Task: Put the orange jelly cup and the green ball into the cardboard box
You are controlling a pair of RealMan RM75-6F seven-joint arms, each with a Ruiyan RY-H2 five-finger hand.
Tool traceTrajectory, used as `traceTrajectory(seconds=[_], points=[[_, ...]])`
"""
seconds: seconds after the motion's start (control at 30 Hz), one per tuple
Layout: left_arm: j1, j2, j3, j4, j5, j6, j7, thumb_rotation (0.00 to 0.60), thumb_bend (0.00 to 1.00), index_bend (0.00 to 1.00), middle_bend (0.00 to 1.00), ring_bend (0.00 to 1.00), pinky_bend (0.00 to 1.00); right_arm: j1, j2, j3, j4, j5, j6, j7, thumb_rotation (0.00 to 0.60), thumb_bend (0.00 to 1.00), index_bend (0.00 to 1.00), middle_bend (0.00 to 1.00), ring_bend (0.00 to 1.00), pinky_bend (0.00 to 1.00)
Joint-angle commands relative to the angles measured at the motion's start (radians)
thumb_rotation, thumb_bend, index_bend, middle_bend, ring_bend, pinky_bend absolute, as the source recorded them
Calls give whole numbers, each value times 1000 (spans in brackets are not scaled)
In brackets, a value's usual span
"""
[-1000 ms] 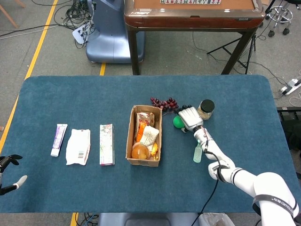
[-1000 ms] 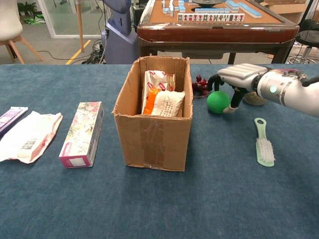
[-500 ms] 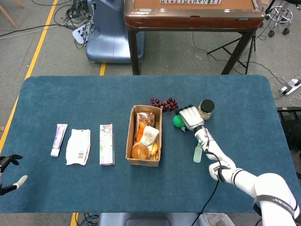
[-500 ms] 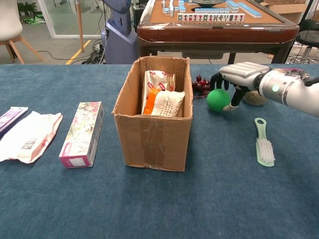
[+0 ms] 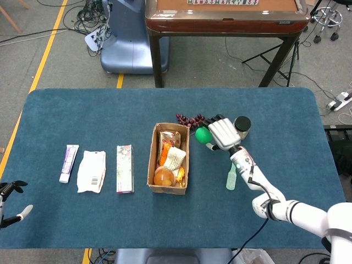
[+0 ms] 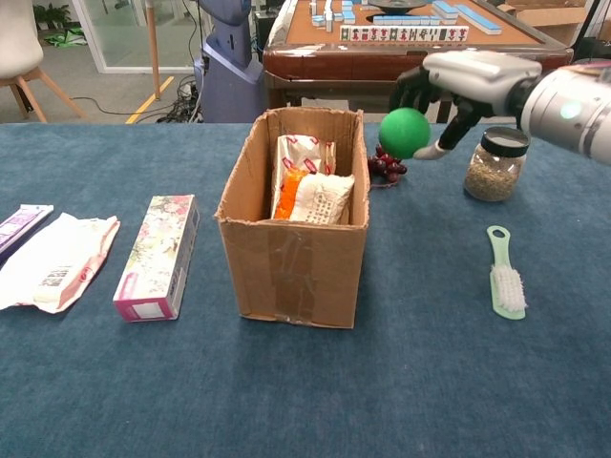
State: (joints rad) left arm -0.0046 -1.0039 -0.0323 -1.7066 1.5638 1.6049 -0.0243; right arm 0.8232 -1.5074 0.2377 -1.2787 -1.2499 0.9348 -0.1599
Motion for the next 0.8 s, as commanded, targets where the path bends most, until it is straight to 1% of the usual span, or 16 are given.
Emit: traceTrajectory(seconds=[0.03,0.1,0.2,0.33,0.53,0.7,0.77,0.8], points=[[-2,-3,0,1,-1,-4,6,600,137,362,468,346,592,-41,114,34,-178,-50,108,-12,600,242,451,421,330,270],[-2,-4,1,1,-1,-6,8,600,137,362,468,346,592,-49,142,40,-240,-62,131,-21,600,241,451,421,330,270],[-3,-7,1,2,-1,-7,13,600,137,362,468,346,592,-48,158,39,-294,-79,144,-44,600,242,450,421,330,270],[-3,-9,0,3,0,-4,20,600,137,362,468,346,592,-29,135,30,-315,-79,132,-96,600,246,451,421,330,270],[1,-7,-1,3,3,7,10,600,137,362,468,346,592,13,67,19,-291,-53,85,-156,600,246,451,416,330,270],[2,-5,1,3,5,6,8,600,137,362,468,346,592,53,-10,21,-230,-34,51,-161,600,237,451,393,330,270],[3,-4,1,2,8,11,4,600,137,362,467,346,592,65,-27,18,-209,-34,38,-159,600,193,451,369,323,270],[4,-3,1,3,8,13,2,600,137,362,468,346,592,70,-34,15,-200,-37,30,-156,600,154,451,356,314,270]])
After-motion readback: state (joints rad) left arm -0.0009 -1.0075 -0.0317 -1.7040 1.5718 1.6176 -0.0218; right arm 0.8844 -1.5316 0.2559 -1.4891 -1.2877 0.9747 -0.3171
